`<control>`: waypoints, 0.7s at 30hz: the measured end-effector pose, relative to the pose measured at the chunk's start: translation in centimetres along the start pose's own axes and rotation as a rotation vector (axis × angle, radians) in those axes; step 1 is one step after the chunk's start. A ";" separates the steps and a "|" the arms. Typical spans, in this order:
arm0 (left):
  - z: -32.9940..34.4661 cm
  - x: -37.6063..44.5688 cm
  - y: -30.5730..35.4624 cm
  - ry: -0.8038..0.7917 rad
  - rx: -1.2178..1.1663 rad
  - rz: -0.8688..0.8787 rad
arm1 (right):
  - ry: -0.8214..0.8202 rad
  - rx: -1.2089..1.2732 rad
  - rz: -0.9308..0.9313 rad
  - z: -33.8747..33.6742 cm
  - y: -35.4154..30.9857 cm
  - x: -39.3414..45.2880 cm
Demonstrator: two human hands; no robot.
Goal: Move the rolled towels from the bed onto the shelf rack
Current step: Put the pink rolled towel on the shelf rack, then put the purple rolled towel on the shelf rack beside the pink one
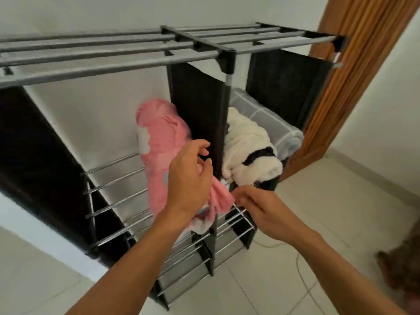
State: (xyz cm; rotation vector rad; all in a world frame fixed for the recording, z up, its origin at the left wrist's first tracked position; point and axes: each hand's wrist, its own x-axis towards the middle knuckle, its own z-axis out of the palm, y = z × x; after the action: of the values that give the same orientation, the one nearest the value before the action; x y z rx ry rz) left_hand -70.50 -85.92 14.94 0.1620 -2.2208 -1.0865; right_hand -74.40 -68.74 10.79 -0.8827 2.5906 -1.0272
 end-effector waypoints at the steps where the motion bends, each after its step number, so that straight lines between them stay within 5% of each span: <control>1: 1.6 -0.4 1.2 -0.089 -0.036 0.073 | -0.004 -0.002 0.106 -0.7 2.0 -2.4; 5: 11.0 -4.0 6.4 -0.778 -0.036 0.275 | 0.153 0.082 0.509 -2.9 9.8 -13.1; 8: 18.9 -9.0 10.5 -1.260 0.132 0.354 | 0.567 0.271 0.709 -4.3 13.4 -23.0; 12: 26.1 -18.7 17.9 -1.489 0.120 0.526 | 1.162 0.607 0.917 -3.9 14.5 -37.8; 21: 32.0 -47.7 36.6 -1.900 -0.138 0.817 | 1.791 0.868 1.221 2.7 11.5 -68.2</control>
State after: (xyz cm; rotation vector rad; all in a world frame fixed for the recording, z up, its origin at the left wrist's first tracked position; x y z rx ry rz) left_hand -46.57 -23.05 3.99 -2.4976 -2.8466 -0.8203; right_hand -24.23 -22.37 -0.24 2.3354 1.7728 -2.3665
